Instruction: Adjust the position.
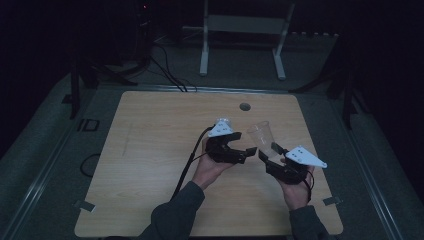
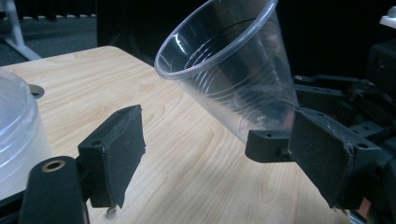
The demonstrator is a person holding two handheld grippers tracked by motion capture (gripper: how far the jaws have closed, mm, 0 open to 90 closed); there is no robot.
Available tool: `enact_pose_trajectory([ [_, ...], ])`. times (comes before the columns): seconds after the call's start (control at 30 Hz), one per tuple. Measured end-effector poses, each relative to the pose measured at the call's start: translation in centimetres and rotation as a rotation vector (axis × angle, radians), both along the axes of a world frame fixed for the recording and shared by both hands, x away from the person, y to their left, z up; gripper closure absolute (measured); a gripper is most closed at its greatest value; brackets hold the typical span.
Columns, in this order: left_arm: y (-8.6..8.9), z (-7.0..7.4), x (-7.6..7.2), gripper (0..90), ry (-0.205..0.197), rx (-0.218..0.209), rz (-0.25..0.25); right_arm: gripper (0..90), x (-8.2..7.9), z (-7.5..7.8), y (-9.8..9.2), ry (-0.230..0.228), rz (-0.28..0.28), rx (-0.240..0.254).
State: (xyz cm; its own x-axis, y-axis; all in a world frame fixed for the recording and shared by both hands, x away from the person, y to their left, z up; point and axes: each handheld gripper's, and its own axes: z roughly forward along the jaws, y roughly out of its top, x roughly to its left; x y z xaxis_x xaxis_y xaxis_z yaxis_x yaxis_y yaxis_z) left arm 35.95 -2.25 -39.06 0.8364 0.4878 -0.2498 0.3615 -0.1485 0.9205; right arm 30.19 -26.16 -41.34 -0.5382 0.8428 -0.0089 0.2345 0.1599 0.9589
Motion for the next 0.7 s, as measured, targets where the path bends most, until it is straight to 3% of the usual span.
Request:
enact_pose_trajectory([
  [0.57,-1.6,0.0,0.5,16.2,0.069,-0.081,-0.025,41.6,-0.3,0.0,0.5,-0.014,0.022,0.001],
  [0.7,-1.9,0.0,0.6,16.2,0.091,-0.128,-0.027,41.6,-0.4,0.0,0.7,-0.016,0.029,-0.003],
])
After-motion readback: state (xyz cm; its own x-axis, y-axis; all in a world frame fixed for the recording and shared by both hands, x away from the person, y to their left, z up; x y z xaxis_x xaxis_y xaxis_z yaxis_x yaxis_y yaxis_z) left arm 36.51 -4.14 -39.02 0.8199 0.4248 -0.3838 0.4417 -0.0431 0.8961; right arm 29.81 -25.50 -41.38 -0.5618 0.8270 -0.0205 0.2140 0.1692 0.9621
